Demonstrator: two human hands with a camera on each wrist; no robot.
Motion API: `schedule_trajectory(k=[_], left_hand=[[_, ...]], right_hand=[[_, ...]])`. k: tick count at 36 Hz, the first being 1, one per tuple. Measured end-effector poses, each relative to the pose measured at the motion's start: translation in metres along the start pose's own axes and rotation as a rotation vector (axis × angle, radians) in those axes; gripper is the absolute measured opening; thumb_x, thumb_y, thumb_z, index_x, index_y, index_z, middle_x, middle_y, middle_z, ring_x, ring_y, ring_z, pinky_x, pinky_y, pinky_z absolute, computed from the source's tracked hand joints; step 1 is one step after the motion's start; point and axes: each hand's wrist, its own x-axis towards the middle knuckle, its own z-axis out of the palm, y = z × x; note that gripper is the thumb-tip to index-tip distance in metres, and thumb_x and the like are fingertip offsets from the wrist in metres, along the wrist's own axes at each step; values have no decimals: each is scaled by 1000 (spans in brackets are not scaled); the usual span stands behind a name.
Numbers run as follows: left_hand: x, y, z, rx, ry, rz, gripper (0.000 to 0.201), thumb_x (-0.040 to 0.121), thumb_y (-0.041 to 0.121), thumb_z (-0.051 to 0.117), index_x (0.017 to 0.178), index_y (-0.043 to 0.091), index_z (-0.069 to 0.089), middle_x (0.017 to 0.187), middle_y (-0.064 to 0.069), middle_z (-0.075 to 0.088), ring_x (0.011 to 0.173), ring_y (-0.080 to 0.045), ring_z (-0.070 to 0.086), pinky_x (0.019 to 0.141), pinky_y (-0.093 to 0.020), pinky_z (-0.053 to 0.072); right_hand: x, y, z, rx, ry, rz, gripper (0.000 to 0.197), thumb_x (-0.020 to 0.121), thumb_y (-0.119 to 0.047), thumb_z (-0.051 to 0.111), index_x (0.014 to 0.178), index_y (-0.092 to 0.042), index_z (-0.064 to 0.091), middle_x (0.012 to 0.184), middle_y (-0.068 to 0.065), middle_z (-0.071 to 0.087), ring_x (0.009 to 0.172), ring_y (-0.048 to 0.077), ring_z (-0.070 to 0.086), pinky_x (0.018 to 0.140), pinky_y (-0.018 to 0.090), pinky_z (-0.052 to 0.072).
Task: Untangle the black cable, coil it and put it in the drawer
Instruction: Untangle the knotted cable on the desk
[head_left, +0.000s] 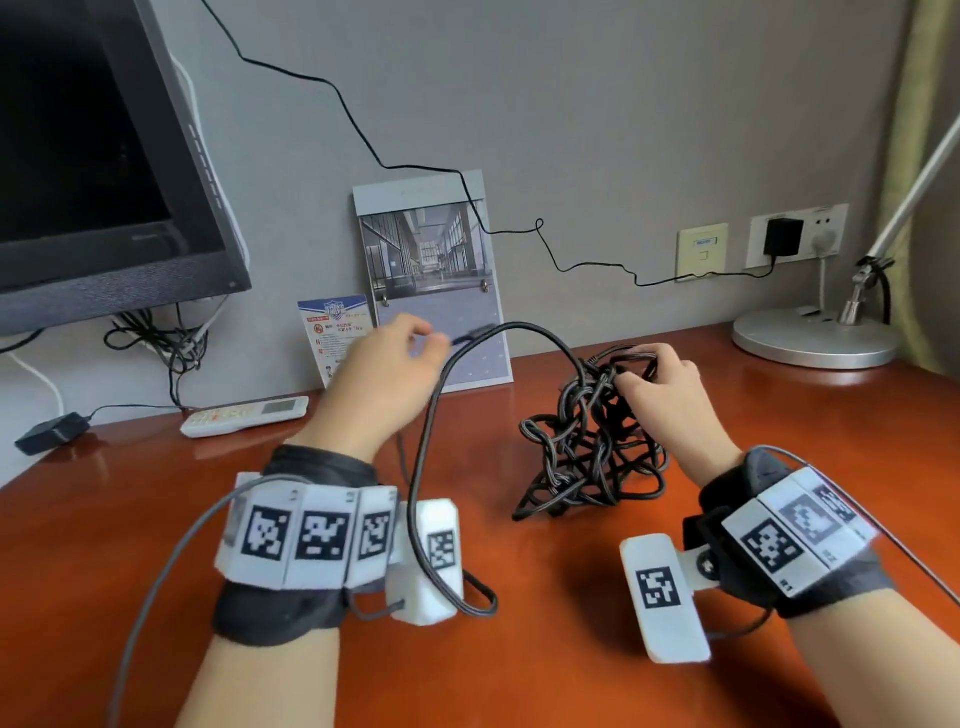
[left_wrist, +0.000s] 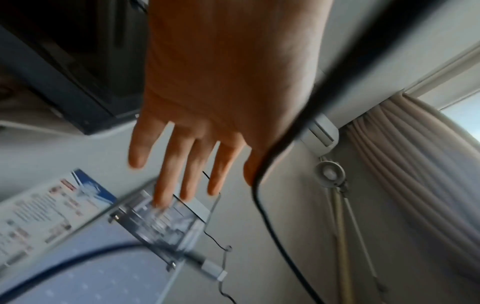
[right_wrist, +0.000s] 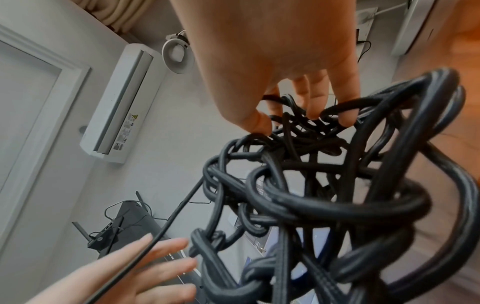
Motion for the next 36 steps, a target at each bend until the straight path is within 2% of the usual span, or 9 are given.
schedule_trajectory(k=[3, 6, 9, 12, 16, 23, 28, 33, 36], left_hand=[[-4, 13, 14, -104, -214, -48, 29, 102, 30, 29, 112, 15, 52, 101, -9, 69, 77, -26, 69, 62, -25, 46], [-8, 23, 10, -288, -299, -68, 25, 101, 23, 31, 110, 12, 52, 72, -7, 69, 42, -19, 59, 44, -22, 46], [-10, 27, 3, -356, -377, -1, 21, 98, 13, 37, 106, 8, 56, 58, -2, 64, 34, -16, 52, 43, -21, 41], [-9, 24, 3, -418, -351, -6, 29, 95, -1, 29, 102, 11, 55, 64, -7, 54, 29, -13, 43, 33, -16, 33], [-3, 18, 11, -468, -220, -40, 38, 96, -2, 22, 95, 14, 57, 66, -5, 42, 29, -7, 25, 35, -13, 22], [2, 4, 28, -268, 11, 83, 38, 97, 3, 29, 96, 23, 60, 65, 0, 51, 44, -14, 39, 45, -25, 32], [4, -3, 38, -236, 133, 40, 38, 95, 0, 30, 98, 21, 62, 72, -11, 57, 49, -18, 40, 42, -22, 30], [5, -8, 41, -215, 218, 35, 40, 97, 1, 30, 107, 18, 64, 75, -12, 60, 53, -18, 43, 49, -30, 32], [6, -11, 42, -191, 262, 93, 40, 96, 0, 31, 115, 16, 64, 75, -9, 60, 63, -20, 47, 57, -28, 33]], right_hand=[[0, 1, 1, 5, 16, -10, 36, 91, -14, 44, 127, -12, 46, 120, 12, 39, 72, 15, 48, 58, 24, 39], [0, 3, 2, 2, 19, 10, 37, 92, -11, 41, 129, -9, 43, 122, 15, 37, 70, 13, 45, 68, 28, 43], [0, 5, 3, 4, 4, 13, 39, 90, -9, 45, 128, -10, 39, 123, 16, 42, 87, 23, 49, 81, 28, 38], [2, 8, 2, 23, 3, 30, 45, 86, -7, 50, 128, -14, 38, 118, 16, 46, 103, 28, 48, 78, 26, 34], [5, 6, 0, -1, -28, 13, 37, 89, -10, 50, 126, -13, 43, 122, 17, 46, 95, 25, 50, 72, 27, 38], [3, -2, 0, -43, -73, -3, 28, 93, -13, 43, 120, -11, 44, 122, 14, 48, 93, 25, 55, 58, 20, 39], [-7, -19, -7, -165, -45, -153, 10, 89, -18, 49, 98, -13, 51, 108, 9, 52, 97, 24, 49, 73, 27, 34], [-24, -27, -4, -379, -384, -183, 28, 87, -46, 57, 98, -20, 55, 83, -2, 64, 70, 5, 57, 58, 17, 43], [-25, -25, 1, -407, -480, -188, 29, 87, -46, 60, 100, -22, 52, 75, -7, 57, 61, 3, 52, 51, 12, 37]])
